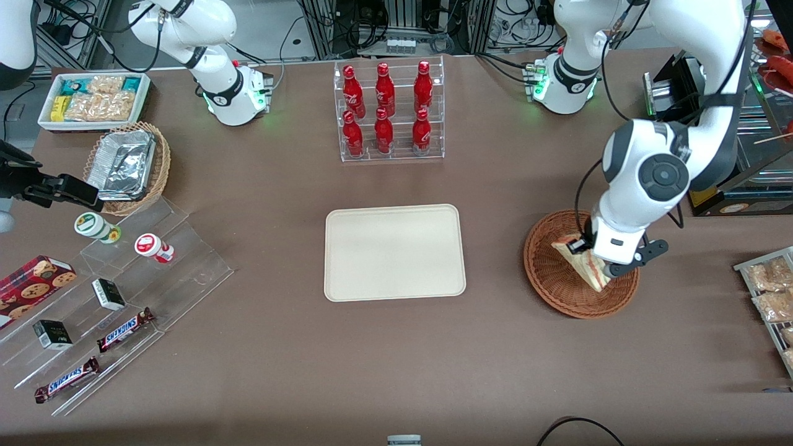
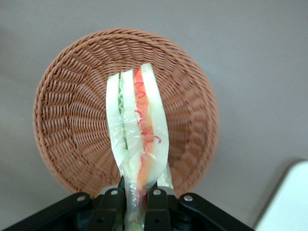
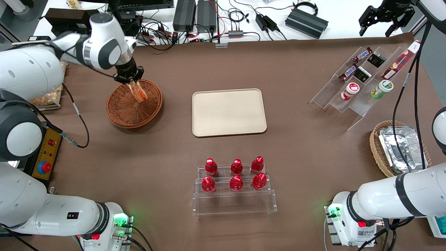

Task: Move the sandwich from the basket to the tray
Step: 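Lift the sandwich and carry it over the cream tray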

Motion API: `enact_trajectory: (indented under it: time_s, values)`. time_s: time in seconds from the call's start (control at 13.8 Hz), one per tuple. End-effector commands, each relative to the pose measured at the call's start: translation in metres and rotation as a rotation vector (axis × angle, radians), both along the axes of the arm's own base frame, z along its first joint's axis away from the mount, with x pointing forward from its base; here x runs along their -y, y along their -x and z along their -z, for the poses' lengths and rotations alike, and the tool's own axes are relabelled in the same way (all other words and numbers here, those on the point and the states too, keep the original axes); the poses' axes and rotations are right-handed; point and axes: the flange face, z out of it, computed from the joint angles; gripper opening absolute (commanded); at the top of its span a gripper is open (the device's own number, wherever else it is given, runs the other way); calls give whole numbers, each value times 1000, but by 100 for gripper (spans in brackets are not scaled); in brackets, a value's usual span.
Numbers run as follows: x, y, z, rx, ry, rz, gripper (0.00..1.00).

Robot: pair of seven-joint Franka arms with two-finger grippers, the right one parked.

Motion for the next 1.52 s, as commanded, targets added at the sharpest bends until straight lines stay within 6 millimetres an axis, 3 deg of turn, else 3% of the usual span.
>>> enact_trajectory:
  time_s: [0.0,0.14,0.29,0.58,0.8,1.16,1.45]
  values:
    - [50,-10,-32,14,-19,25,0]
    - [89,-12,-34,28,1,68,0]
    - [143,-12,-32,41,26,116,0]
    - [246,3,-9,52,63,213,0]
    - [302,16,14,68,89,287,0]
    - [365,51,62,105,136,393,0]
    - [381,64,97,92,132,444,0]
